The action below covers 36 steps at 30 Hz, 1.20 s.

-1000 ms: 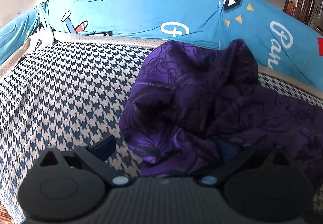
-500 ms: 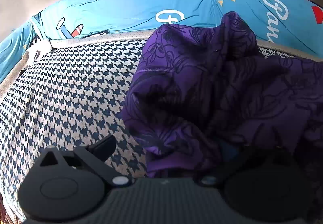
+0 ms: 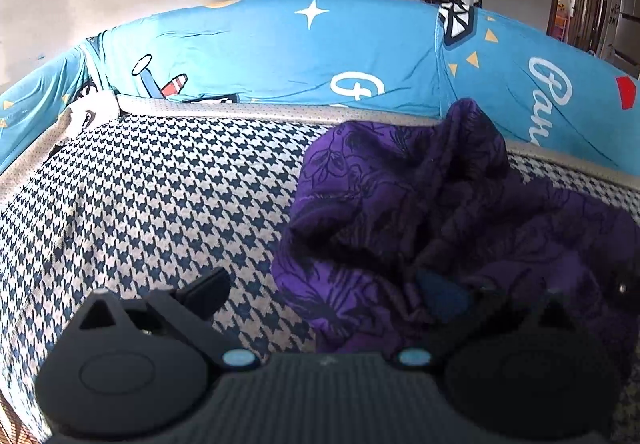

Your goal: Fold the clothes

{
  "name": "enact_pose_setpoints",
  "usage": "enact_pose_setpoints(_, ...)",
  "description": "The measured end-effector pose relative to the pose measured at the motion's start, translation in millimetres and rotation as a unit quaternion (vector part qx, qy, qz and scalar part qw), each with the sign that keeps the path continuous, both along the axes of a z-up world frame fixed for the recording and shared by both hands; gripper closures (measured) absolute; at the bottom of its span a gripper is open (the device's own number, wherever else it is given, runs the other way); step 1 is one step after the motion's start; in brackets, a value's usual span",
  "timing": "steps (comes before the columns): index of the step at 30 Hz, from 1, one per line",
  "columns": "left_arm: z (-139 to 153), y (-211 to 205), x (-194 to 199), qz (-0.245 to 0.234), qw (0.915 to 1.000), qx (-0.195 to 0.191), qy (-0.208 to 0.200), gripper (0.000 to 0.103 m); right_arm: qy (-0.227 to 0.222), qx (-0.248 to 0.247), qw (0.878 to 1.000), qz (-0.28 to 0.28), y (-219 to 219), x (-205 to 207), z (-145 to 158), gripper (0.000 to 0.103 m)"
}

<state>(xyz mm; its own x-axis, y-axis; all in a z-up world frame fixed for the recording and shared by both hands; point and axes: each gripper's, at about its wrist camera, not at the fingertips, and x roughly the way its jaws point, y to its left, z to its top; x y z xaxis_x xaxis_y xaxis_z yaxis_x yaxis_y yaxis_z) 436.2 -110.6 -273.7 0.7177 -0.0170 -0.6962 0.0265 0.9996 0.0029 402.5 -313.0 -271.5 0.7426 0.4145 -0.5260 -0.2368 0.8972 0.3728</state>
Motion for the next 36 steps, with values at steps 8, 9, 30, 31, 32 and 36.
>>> enact_pose_setpoints(8, 24.9, 21.5, -2.1, 0.039, 0.9975, -0.042, -0.041, 0.0, -0.024, -0.033, 0.992, 0.116, 31.9, -32.0, 9.6, 0.087)
enact_pose_setpoints(9, 25.1, 22.3, -1.9, 0.04, 0.9973, -0.046, -0.041, 0.0, -0.023, -0.037, 0.99, 0.135, 38.1, -37.4, 8.4, 0.088)
enact_pose_setpoints(30, -40.3, 0.7, -1.9, -0.018, 0.9971, 0.006, 0.073, 0.0, -0.042, -0.092, 0.972, 0.212, 33.6, -88.8, 25.5, 0.073)
enact_pose_setpoints(31, -43.2, 0.8, -3.7, -0.019, 0.997, 0.013, 0.073, 0.0, -0.045, -0.089, 0.974, 0.202, 27.3, -89.1, 27.8, 0.071)
enact_pose_setpoints(32, -45.3, 1.3, -5.9, -0.021, 0.997, 0.017, 0.072, 0.0, -0.047, -0.085, 0.977, 0.19, 21.1, -88.3, 30.2, 0.065)
enact_pose_setpoints(36, -50.3, 3.2, -12.9, -0.027, 0.9964, 0.025, 0.077, 0.0, -0.039, -0.066, 0.991, 0.113, -3.9, -68.1, 36.4, 0.053)
